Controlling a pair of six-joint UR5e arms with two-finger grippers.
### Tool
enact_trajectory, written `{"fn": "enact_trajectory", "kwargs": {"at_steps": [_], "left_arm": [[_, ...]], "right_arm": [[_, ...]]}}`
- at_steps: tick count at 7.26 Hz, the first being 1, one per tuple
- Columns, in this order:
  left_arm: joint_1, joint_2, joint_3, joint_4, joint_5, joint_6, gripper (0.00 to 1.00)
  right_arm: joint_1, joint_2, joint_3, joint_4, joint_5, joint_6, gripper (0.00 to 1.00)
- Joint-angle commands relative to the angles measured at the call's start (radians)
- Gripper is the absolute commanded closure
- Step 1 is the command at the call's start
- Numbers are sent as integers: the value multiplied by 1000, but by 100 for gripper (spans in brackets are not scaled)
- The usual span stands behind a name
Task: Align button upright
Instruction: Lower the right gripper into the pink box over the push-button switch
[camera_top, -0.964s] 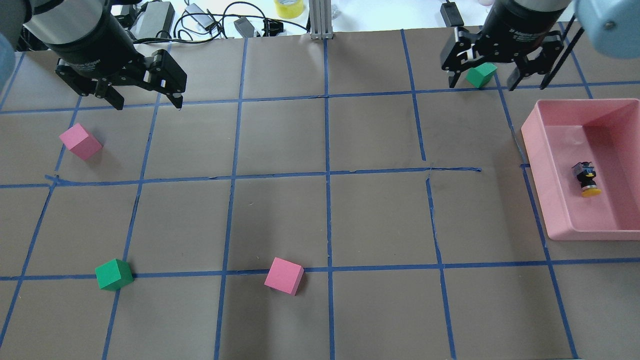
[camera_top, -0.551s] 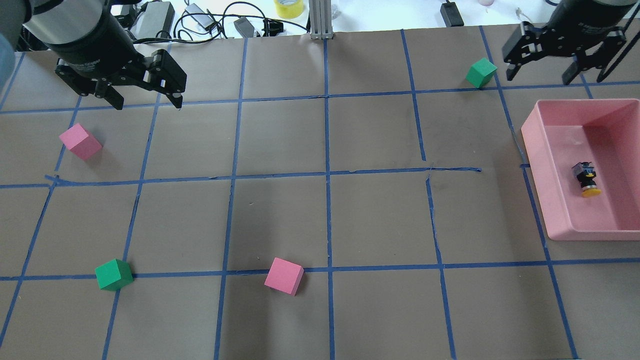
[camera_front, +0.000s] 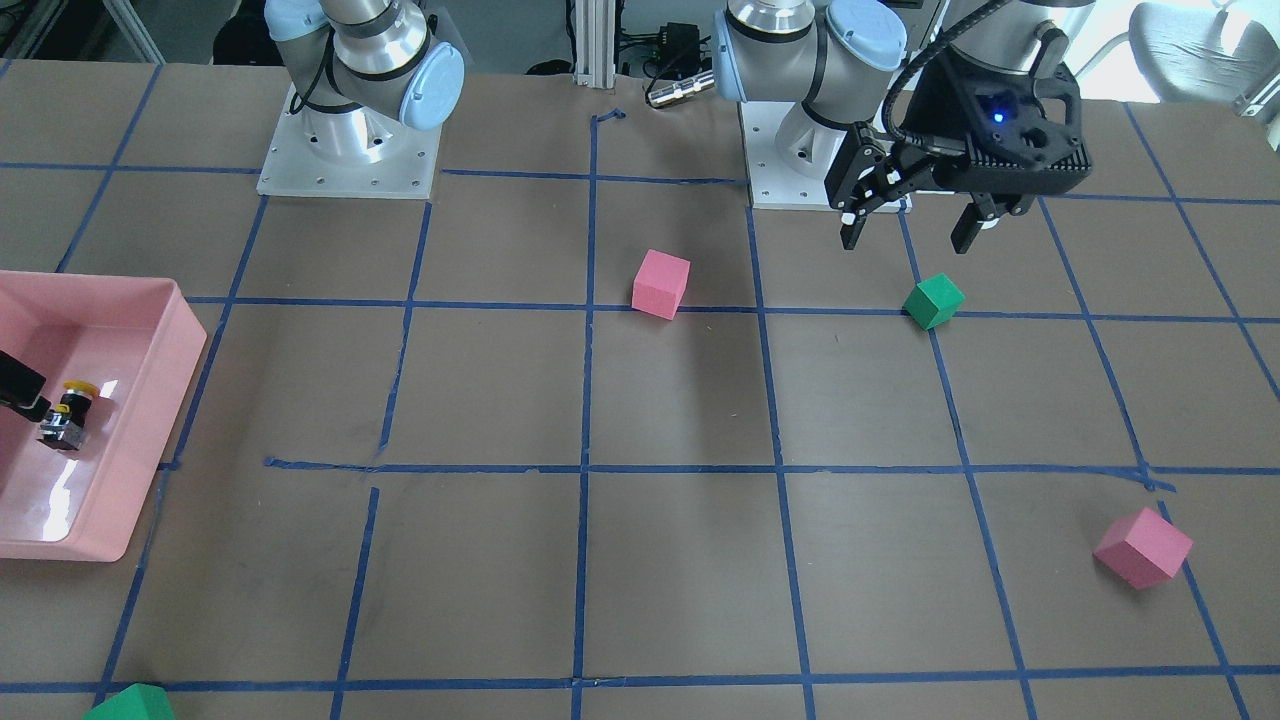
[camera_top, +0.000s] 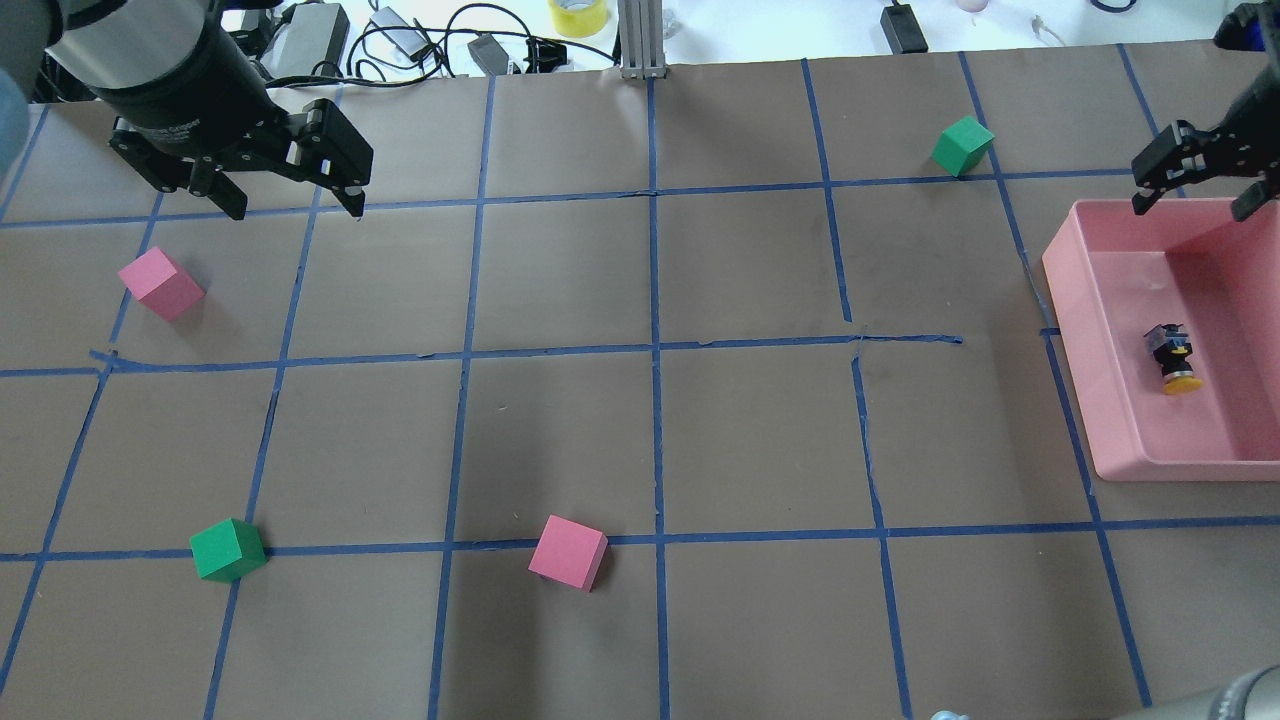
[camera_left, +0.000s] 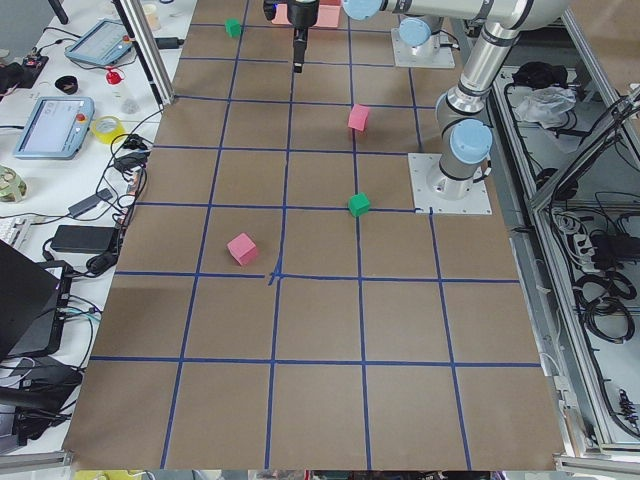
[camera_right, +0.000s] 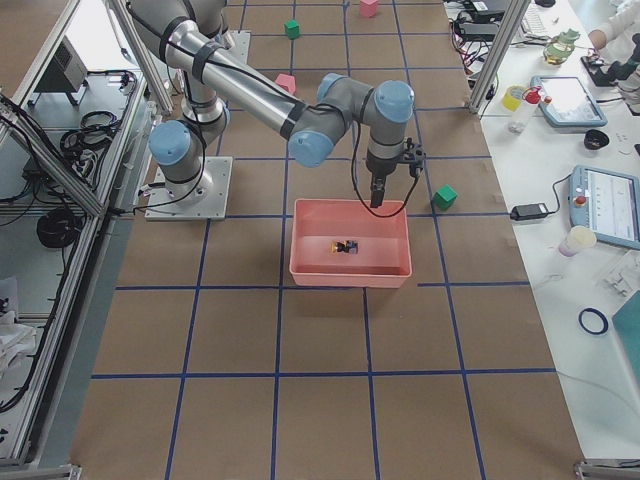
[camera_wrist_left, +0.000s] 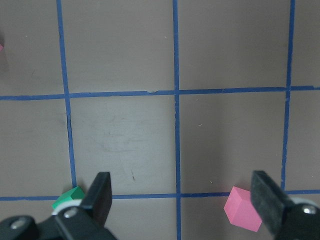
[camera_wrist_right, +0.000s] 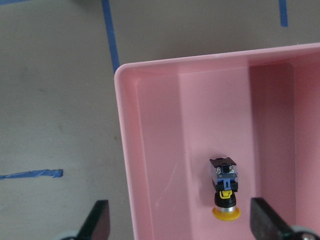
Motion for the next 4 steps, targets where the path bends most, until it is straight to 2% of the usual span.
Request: {"fn": "enact_trajectory", "kwargs": {"at_steps": [1, 2, 4], "left_arm": [[0, 0, 0, 0, 0, -2, 0], [0, 1, 0, 0, 0, -4, 0], [0, 1, 0, 0, 0, -4, 0]], "right_arm": [[-62, 39, 112, -158, 7, -36, 0], [-63, 52, 145, -203, -5, -67, 0], [-82, 66, 166, -206, -5, -75, 0]]}}
